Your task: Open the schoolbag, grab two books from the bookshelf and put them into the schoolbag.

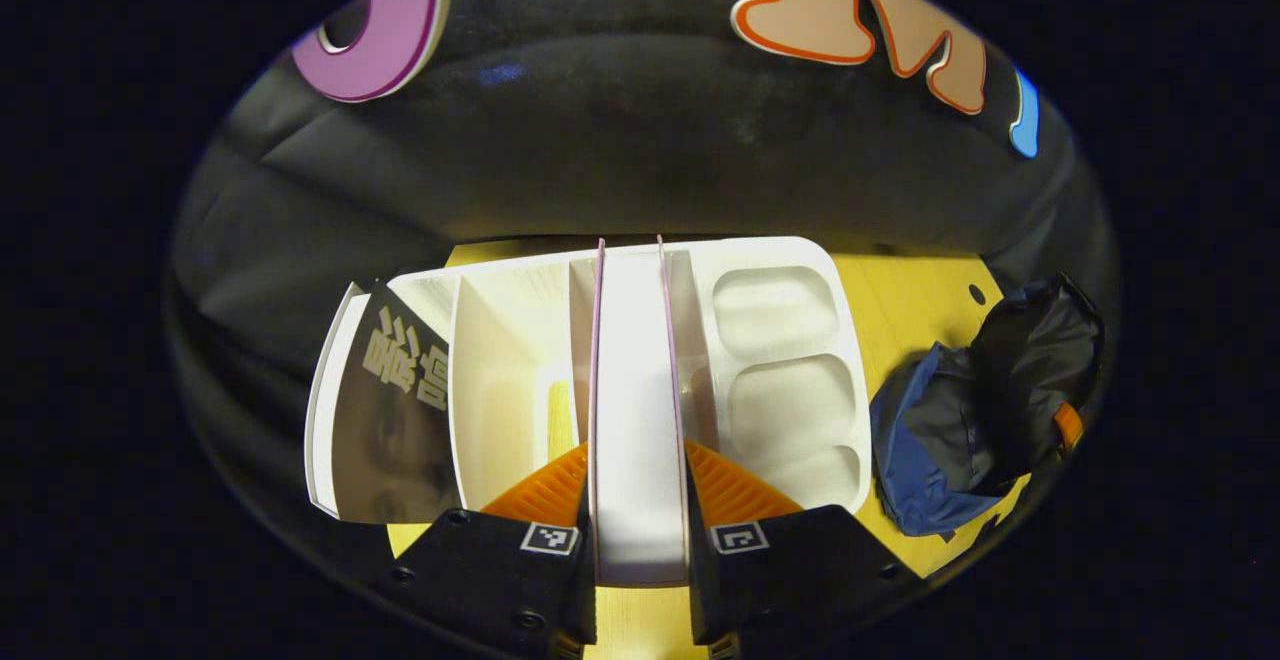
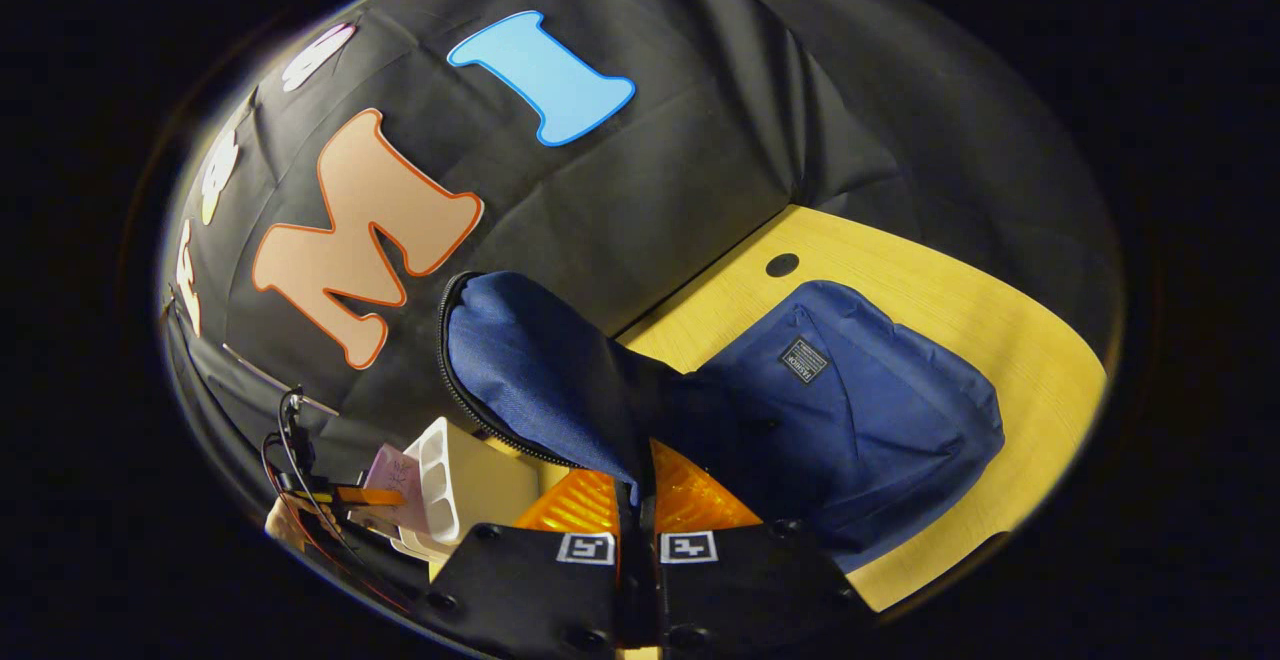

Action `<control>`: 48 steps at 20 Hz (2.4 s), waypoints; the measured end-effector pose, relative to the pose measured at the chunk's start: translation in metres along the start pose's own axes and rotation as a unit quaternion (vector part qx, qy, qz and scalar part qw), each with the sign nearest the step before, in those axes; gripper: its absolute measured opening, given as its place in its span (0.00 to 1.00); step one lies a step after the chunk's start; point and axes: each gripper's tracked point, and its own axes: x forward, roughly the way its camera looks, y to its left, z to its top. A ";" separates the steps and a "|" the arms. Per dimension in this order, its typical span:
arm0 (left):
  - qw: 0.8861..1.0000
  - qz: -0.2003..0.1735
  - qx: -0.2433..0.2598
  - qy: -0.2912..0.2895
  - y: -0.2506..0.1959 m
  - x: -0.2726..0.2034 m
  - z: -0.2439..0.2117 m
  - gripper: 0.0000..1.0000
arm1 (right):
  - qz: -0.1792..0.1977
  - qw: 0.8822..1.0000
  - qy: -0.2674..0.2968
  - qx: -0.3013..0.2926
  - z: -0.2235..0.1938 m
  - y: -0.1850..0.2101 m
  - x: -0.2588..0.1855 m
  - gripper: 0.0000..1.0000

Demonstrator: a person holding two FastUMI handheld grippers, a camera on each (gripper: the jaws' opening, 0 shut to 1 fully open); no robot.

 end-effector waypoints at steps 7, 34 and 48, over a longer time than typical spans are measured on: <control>0.997 -0.035 -0.040 -0.048 0.017 -0.055 0.015 0.33 | -0.001 1.000 0.003 -0.008 -0.001 0.000 -0.001 0.05; 0.905 -0.304 -0.285 -0.085 -0.105 -0.131 0.035 0.30 | 0.005 1.000 0.021 -0.015 0.000 0.000 -0.004 0.03; 0.892 -0.346 -0.290 0.023 -0.282 -0.037 -0.009 0.30 | 0.016 0.999 0.021 -0.018 0.006 0.002 -0.008 0.03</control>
